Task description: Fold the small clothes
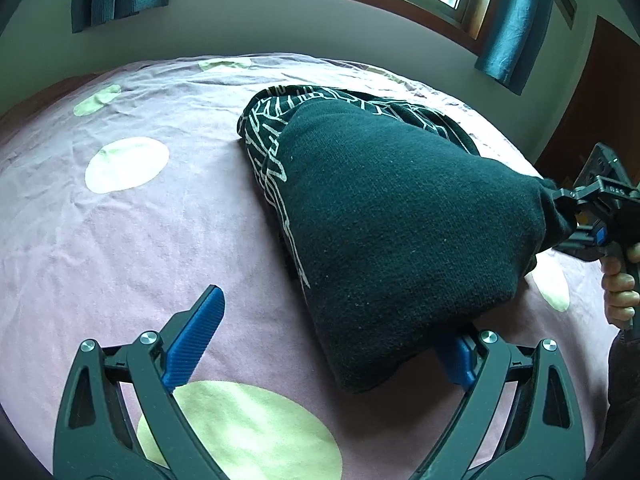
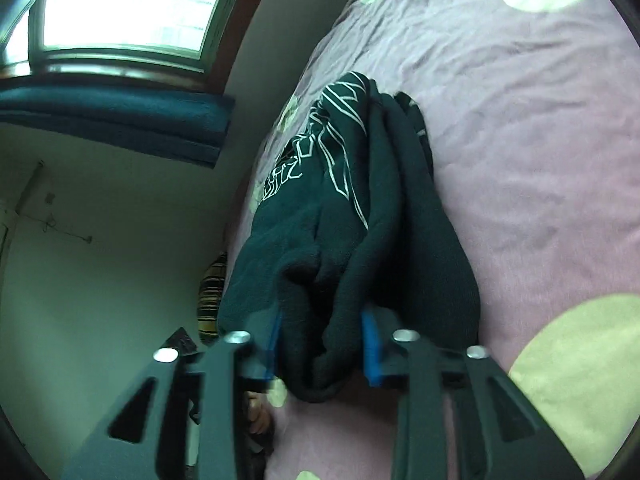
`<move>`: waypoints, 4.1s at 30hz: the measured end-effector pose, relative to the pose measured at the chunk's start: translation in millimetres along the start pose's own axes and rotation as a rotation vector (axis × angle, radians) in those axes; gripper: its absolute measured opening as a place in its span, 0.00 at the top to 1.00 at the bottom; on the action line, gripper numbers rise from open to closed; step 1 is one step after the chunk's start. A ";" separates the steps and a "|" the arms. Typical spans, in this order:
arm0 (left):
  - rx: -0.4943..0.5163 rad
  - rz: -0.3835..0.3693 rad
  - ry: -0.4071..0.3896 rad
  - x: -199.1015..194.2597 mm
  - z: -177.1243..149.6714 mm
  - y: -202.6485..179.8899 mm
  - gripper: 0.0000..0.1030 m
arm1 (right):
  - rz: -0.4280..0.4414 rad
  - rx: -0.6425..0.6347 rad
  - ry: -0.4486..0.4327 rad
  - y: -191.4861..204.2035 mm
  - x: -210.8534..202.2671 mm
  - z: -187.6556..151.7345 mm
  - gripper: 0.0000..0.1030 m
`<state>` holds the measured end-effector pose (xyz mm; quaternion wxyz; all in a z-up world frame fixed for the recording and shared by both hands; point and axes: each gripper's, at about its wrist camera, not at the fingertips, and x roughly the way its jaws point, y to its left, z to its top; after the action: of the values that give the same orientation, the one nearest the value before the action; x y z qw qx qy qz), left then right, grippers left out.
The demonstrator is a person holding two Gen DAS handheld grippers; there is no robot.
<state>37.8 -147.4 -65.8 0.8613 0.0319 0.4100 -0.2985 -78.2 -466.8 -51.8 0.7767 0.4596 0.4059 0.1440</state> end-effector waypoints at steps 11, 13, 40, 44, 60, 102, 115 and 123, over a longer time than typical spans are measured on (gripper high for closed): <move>-0.071 -0.056 0.070 14.8 -7.4 9.7 0.06 | -0.007 -0.023 -0.061 -46.2 -11.6 -20.1 0.76; -0.062 -0.048 0.066 15.5 -7.8 8.2 0.06 | 0.036 0.002 -0.064 -56.7 -10.6 -20.2 0.76; -0.163 -0.254 0.008 -46.8 9.4 41.1 0.02 | -0.047 -0.088 -0.118 -16.5 -63.8 -0.9 0.49; -0.178 -0.302 0.014 -19.6 46.9 37.6 0.02 | -0.088 -0.147 -0.141 1.4 -39.4 70.7 0.39; -0.248 -0.385 0.094 44.5 15.9 21.5 0.02 | -0.043 0.054 0.012 -62.0 66.5 143.4 0.79; -0.248 -0.408 0.060 34.6 5.6 25.7 0.02 | -0.270 -0.300 0.269 91.8 240.7 201.0 0.89; -0.269 -0.424 0.072 40.9 -3.6 28.6 0.02 | -0.260 -0.329 0.164 109.6 194.3 189.3 0.70; -0.266 -0.428 0.073 41.4 -3.3 30.4 0.02 | -0.218 -0.280 0.029 85.6 81.6 121.5 0.47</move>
<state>72.0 -141.8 -103.8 0.7597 -0.1587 0.4738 -0.4161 78.6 -444.8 8.9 0.8383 0.2981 0.4403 0.1208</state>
